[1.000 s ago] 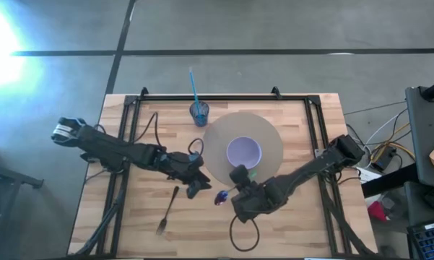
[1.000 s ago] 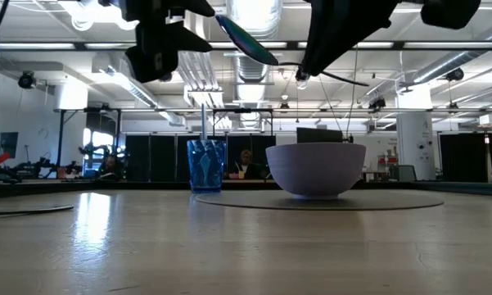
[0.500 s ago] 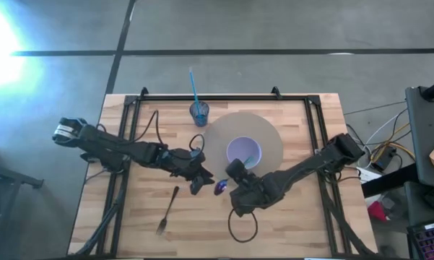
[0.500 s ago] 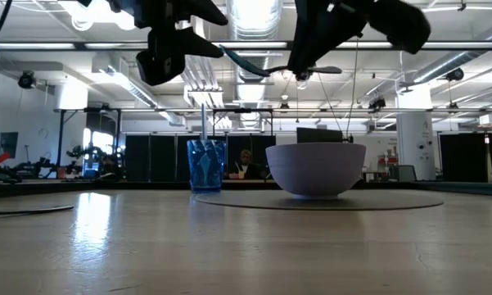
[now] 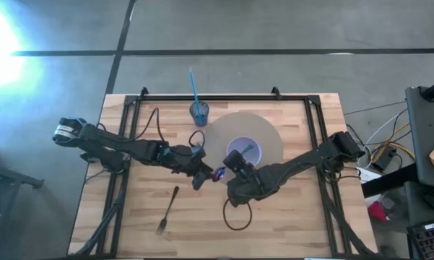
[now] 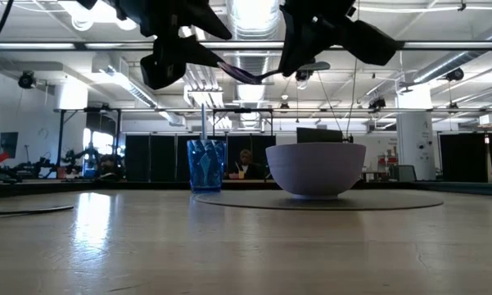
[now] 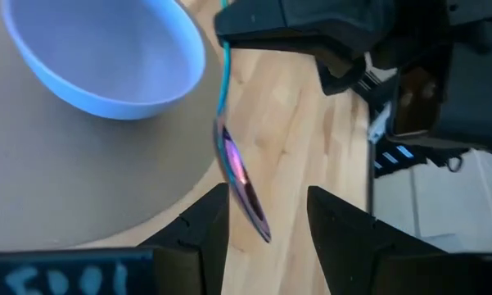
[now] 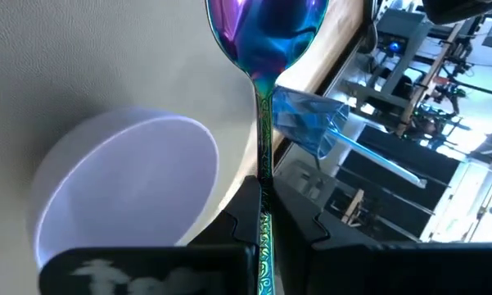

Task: Pick & Place Utensil
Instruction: Put the blue spoon into the purple bowl

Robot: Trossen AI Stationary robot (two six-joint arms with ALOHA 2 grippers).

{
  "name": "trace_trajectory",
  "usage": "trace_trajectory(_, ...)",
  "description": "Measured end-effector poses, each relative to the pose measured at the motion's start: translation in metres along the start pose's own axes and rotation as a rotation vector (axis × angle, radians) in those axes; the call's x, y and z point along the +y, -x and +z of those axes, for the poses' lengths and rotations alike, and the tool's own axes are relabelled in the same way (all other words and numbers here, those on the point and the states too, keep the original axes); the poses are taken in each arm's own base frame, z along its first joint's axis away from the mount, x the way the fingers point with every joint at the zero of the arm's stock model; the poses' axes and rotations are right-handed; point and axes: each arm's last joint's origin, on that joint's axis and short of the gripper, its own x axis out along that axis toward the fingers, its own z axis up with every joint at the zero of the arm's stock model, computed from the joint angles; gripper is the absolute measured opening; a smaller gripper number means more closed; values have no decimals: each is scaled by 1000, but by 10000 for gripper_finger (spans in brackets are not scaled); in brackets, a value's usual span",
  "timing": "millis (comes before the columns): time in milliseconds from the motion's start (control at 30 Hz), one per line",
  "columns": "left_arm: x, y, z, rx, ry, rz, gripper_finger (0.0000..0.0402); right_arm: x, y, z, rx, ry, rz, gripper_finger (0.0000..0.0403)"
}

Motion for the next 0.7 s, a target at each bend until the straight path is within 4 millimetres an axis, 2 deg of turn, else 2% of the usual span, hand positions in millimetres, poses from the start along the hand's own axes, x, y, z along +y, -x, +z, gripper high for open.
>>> trace_trajectory(300, 3, 0, 2, -75, -11, 90, 156, -4, -4, -2, 20, 14, -14, 11)
trace_trajectory(433, 4, 0, 1, -75, -5, 101, 156, -8, -7, -6, 76, 5, -82, 11)
trace_trajectory(700, 7, 0, 0, -68, 1, 133, 156, -14, -10, -11, 87, -13, -89, 11)
